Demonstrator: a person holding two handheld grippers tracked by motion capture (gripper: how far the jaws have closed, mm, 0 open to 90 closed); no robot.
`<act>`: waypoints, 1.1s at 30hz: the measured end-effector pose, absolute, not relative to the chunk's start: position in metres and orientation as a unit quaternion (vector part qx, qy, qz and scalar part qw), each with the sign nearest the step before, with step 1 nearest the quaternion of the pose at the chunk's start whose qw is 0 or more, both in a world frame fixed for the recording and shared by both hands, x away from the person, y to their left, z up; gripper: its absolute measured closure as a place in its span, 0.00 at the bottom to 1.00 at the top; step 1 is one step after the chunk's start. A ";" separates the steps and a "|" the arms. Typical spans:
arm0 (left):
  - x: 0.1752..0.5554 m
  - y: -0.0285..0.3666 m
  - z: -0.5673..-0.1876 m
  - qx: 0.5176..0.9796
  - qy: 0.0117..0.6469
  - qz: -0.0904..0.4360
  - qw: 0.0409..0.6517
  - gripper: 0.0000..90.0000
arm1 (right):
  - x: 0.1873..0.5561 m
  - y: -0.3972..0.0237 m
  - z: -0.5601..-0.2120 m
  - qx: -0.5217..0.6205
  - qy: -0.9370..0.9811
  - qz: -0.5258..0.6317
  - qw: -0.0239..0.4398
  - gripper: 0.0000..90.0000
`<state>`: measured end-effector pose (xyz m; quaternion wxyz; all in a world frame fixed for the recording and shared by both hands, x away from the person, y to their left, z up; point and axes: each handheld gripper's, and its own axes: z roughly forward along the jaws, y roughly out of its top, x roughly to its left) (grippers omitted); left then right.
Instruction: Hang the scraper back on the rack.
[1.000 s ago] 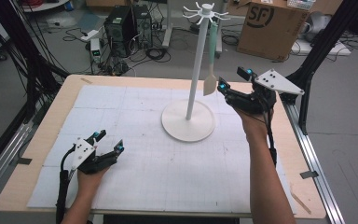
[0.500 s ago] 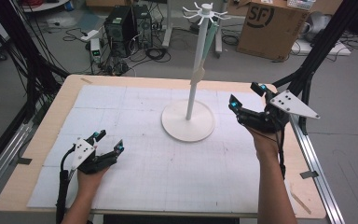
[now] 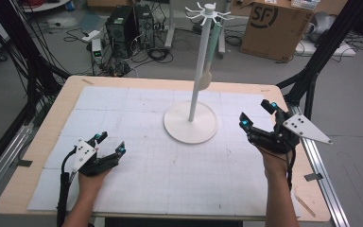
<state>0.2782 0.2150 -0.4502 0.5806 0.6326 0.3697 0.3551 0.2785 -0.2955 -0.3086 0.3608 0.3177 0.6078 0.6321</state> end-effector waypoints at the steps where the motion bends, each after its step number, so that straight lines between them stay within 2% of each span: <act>1: 0.278 0.215 -0.450 0.633 0.370 0.355 0.580 0.28 | 0.276 -0.297 -0.312 0.321 0.606 0.632 0.360 0.20; 12: 0.278 0.215 -0.450 0.633 0.369 0.356 0.580 0.28 | 0.257 -0.318 -0.356 0.350 0.593 0.632 0.355 0.19; 23: 0.278 0.215 -0.450 0.634 0.367 0.356 0.580 0.28 | 0.247 -0.320 -0.396 0.362 0.590 0.635 0.344 0.19; 33: 0.279 0.215 -0.450 0.633 0.367 0.356 0.582 0.28 | 0.245 -0.323 -0.418 0.366 0.593 0.636 0.331 0.18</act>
